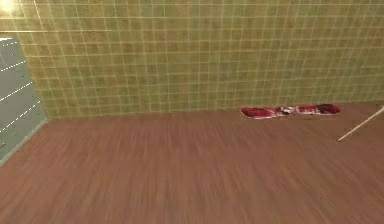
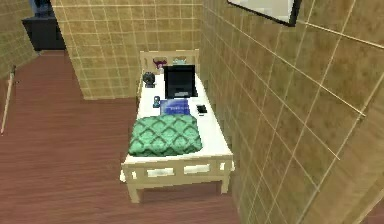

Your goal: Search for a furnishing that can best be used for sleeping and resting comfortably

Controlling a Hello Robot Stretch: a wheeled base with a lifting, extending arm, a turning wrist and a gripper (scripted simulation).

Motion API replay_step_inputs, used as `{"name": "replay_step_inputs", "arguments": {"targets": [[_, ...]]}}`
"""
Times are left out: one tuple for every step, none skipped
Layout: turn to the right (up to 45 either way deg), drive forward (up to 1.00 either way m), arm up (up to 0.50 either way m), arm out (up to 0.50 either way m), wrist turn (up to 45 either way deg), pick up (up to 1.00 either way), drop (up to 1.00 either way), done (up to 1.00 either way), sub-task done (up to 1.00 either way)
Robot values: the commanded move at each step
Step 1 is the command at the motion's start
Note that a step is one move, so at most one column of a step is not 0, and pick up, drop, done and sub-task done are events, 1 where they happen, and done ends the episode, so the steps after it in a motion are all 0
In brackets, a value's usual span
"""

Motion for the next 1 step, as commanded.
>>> {"name": "replay_step_inputs", "arguments": {"targets": [[45.0,0.0,0.0,0.0,0.0,0.0,0.0,0.0,0.0]]}}
